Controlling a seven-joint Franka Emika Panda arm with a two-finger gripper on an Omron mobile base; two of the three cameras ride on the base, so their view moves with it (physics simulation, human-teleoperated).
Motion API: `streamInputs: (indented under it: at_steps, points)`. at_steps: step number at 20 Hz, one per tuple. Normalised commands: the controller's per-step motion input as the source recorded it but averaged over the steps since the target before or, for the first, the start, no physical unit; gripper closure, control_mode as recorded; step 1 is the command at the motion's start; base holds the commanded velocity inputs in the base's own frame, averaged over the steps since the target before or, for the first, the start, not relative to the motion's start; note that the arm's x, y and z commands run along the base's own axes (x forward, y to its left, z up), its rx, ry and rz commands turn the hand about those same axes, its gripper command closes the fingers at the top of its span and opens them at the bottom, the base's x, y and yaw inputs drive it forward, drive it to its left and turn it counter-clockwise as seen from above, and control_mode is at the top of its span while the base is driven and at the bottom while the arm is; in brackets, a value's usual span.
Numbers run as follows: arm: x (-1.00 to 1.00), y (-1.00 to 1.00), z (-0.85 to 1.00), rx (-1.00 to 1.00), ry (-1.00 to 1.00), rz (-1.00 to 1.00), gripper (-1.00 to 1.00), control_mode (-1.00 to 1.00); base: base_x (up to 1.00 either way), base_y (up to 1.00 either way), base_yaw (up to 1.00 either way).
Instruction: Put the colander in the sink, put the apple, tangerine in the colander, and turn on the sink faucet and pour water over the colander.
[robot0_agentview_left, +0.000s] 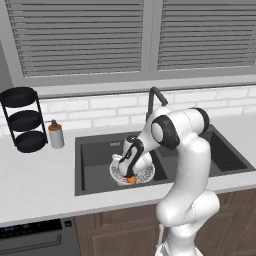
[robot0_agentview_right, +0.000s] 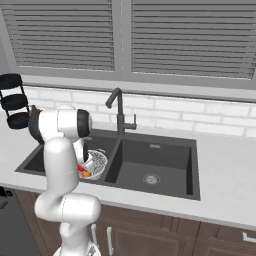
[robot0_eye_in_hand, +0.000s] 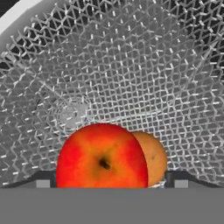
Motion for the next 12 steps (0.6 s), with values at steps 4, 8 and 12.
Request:
streamInputs:
  at_steps: [4, 8, 12]
  points:
    - [0.0, 0.0, 0.27, 0.0, -0.01, 0.0, -1.0, -1.0, 0.0, 0.0, 0.0]
    - [0.0, 0.0, 0.46, 0.0, 0.0, 0.0, -1.0, -1.0, 0.0, 0.0, 0.0]
    - [0.0, 0.0, 0.5, 0.0, 0.0, 0.0, -1.0, -1.0, 0.0, 0.0, 0.0]
